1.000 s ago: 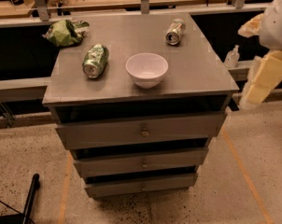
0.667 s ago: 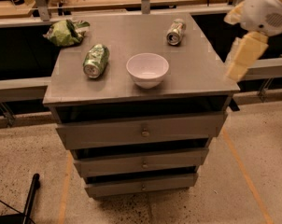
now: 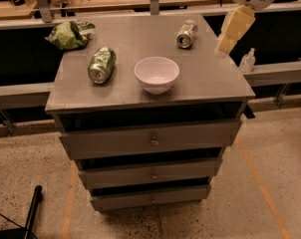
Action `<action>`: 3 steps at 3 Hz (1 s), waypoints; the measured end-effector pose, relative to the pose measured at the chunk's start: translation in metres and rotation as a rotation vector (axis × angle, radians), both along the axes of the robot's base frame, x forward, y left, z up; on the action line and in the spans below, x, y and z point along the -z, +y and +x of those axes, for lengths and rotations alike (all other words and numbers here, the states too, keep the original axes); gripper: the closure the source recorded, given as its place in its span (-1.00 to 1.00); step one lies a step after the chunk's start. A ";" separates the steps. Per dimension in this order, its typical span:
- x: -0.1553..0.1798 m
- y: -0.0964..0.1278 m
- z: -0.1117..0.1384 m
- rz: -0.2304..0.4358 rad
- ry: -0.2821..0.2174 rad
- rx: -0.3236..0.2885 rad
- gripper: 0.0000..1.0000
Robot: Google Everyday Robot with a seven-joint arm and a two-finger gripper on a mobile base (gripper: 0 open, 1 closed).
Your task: Move 7up can near green can
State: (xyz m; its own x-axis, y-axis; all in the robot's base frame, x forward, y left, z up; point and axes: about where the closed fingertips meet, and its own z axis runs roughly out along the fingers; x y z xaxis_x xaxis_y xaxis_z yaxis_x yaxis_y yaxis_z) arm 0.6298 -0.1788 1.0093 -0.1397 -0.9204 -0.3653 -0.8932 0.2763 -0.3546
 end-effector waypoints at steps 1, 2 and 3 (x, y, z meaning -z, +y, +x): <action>0.000 -0.001 0.000 0.000 -0.001 0.001 -1.00; 0.002 0.000 0.031 -0.148 -0.054 -0.098 -1.00; 0.022 0.002 0.071 -0.301 -0.036 -0.233 -1.00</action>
Offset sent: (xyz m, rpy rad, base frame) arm 0.0786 -0.0088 0.0097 -0.3801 -0.1459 0.2308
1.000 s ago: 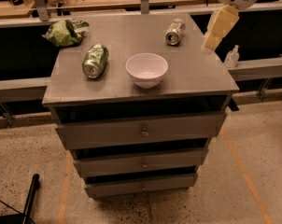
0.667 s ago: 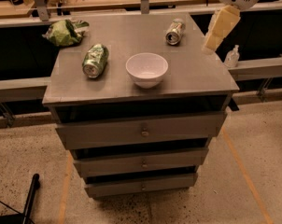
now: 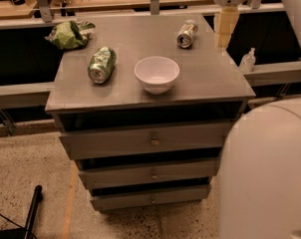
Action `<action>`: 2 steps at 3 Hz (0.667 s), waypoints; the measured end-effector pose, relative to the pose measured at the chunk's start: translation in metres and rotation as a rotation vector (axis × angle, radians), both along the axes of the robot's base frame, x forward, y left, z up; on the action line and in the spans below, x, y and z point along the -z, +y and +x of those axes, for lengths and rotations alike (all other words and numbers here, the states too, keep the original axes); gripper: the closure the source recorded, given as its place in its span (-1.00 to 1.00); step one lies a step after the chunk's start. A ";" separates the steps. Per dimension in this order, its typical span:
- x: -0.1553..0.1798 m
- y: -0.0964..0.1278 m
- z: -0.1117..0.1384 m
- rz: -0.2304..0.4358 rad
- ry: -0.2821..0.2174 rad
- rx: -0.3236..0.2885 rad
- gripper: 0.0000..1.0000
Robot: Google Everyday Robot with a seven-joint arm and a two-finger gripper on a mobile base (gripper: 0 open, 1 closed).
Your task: Move 7up can near green can
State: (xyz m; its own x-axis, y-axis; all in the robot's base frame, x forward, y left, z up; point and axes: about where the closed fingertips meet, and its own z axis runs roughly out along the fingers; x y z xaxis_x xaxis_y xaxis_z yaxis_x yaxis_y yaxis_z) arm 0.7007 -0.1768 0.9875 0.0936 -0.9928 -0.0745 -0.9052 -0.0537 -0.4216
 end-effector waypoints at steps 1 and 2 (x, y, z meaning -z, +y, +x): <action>0.000 -0.002 0.034 -0.034 -0.066 -0.091 -1.00; -0.007 -0.001 0.043 -0.033 -0.104 -0.104 -1.00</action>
Offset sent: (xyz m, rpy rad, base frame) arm 0.0291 -0.0018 -0.0011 -0.0318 -0.0526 0.0799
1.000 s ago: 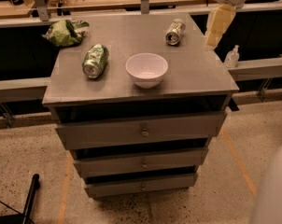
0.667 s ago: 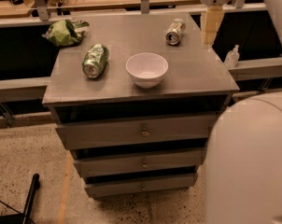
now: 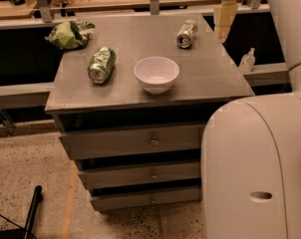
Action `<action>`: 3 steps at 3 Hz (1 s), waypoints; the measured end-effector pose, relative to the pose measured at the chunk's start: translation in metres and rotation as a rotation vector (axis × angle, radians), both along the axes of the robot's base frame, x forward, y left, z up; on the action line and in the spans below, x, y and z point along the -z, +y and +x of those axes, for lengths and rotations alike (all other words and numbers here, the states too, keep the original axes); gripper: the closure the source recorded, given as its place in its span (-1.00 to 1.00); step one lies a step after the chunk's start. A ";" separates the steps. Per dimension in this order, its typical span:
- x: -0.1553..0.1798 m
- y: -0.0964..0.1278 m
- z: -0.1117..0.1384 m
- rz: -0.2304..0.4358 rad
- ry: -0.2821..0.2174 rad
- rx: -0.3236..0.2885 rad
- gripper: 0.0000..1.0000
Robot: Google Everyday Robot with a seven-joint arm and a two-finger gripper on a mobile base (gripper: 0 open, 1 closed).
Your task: Move 7up can near green can
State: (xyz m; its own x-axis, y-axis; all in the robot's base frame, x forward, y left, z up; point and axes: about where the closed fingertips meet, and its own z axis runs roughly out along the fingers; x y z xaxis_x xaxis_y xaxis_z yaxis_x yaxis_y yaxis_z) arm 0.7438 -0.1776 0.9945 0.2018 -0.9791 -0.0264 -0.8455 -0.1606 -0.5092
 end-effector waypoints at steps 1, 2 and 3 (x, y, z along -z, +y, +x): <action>0.003 0.003 0.004 -0.123 0.006 -0.043 -1.00; 0.032 0.004 0.007 -0.206 0.066 -0.197 -1.00; 0.042 0.010 0.013 -0.198 0.037 -0.379 -1.00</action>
Offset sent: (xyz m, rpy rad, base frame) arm 0.0277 -0.0188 -0.0202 -0.3501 0.3454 0.8119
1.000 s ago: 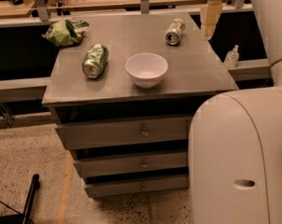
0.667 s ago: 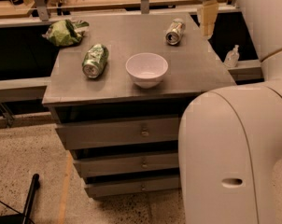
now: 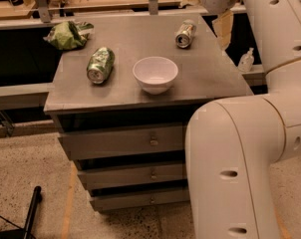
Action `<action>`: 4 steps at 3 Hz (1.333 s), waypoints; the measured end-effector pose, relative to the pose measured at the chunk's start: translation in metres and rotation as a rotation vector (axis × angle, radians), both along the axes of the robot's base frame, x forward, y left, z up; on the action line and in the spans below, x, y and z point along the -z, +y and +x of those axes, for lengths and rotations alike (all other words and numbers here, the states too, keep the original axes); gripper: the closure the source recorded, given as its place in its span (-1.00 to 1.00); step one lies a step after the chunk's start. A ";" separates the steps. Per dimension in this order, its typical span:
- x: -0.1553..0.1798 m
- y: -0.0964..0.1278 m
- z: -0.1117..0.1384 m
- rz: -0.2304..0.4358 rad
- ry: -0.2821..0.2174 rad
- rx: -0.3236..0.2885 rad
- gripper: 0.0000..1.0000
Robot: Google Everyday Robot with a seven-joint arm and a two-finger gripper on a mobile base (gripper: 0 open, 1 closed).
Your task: Move 7up can near green can
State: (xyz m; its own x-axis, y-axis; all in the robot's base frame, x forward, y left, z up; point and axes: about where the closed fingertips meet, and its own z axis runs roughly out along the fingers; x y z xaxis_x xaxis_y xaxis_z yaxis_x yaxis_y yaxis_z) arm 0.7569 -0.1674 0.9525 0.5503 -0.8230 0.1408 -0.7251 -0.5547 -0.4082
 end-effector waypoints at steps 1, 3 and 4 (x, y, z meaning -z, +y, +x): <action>-0.002 0.004 0.009 -0.026 -0.044 -0.090 -1.00; 0.007 -0.005 0.039 -0.282 -0.071 -0.136 -1.00; 0.016 -0.015 0.039 -0.360 -0.060 -0.276 -1.00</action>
Offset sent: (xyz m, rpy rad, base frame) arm 0.0210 -0.0019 0.0005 -0.2784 -0.0335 0.0865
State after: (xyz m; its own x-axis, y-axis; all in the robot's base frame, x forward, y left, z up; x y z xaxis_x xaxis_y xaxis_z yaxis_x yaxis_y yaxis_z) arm 0.7964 -0.1823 0.9367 0.7245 -0.5390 0.4295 -0.5107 -0.8384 -0.1905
